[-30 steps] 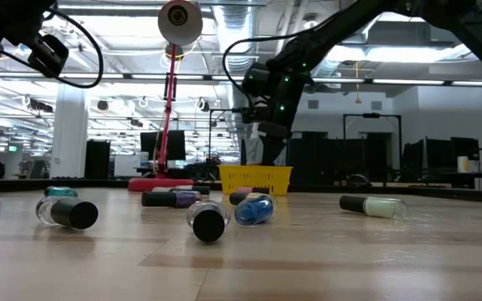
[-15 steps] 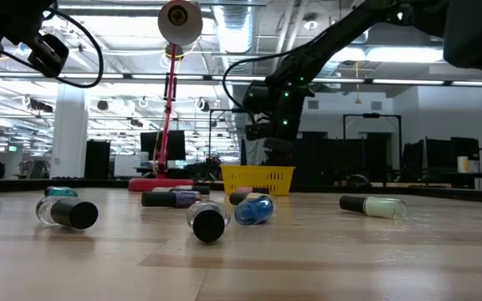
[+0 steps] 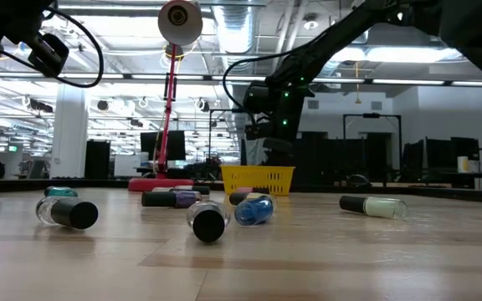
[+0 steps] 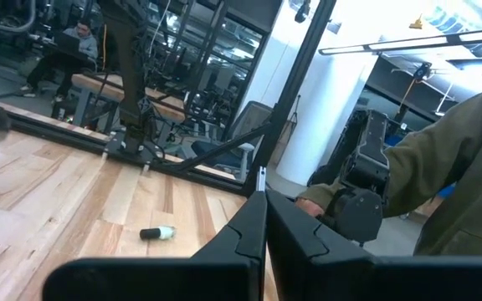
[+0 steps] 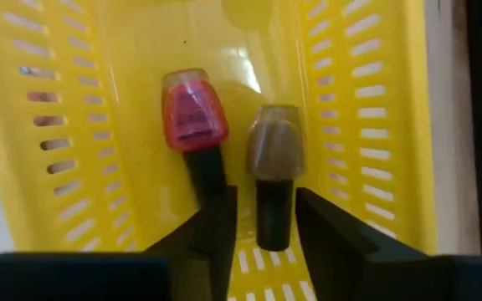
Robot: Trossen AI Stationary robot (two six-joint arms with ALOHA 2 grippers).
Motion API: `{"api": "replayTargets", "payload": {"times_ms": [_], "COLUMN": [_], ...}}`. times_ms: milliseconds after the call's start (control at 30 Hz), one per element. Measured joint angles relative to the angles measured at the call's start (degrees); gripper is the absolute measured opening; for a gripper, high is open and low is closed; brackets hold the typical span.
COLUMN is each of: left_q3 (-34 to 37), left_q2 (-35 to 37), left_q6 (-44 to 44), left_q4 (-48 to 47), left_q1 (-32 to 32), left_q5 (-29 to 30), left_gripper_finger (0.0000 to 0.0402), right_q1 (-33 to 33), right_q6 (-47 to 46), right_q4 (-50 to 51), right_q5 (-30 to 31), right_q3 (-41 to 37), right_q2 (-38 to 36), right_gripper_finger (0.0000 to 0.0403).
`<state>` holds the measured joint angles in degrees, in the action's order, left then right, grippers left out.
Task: Pick & Place Nail Polish
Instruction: Put the brown nail polish bottle into the yellow bin, then put the pink nail polish bottle into the yellow bin
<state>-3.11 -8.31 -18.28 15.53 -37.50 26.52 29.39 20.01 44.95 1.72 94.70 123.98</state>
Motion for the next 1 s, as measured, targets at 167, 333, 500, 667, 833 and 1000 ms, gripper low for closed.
{"api": "replayTargets", "payload": {"times_ms": [167,333,500,667,833,1000], "left_q3": [0.0,0.0,0.0,0.0,0.0,0.0], "left_q2": [0.0,0.0,0.0,0.0,0.0,0.0], "left_q6": [0.0,0.0,0.0,0.0,0.0,0.0], "left_q4": [0.0,0.0,0.0,0.0,0.0,0.0], "left_q1": [0.0,0.0,0.0,0.0,0.0,0.0], "left_q5": [0.0,0.0,0.0,0.0,0.0,0.0], "left_gripper_finger": [0.0002,0.0002,0.0002,0.0002,0.0002,0.0002], "right_q1": [0.0,0.0,0.0,1.1,0.9,-2.9], "right_q6": [0.0,-0.4,-2.4,-5.5,-11.3,-18.8], "right_q4": [3.6,4.6,2.4,-1.2,-12.2,-27.4], "right_q5": [-0.9,-6.3,-13.0,-17.2,-16.7,-15.0], "right_q3": [4.9,9.3,8.0,-1.7,-21.6,-42.0], "right_q2": [-0.1,-5.7,-17.8,-33.9,-49.3,-58.1], "right_gripper_finger": [0.0172,0.0197,0.0188,0.0171,0.0155,0.0149]}}
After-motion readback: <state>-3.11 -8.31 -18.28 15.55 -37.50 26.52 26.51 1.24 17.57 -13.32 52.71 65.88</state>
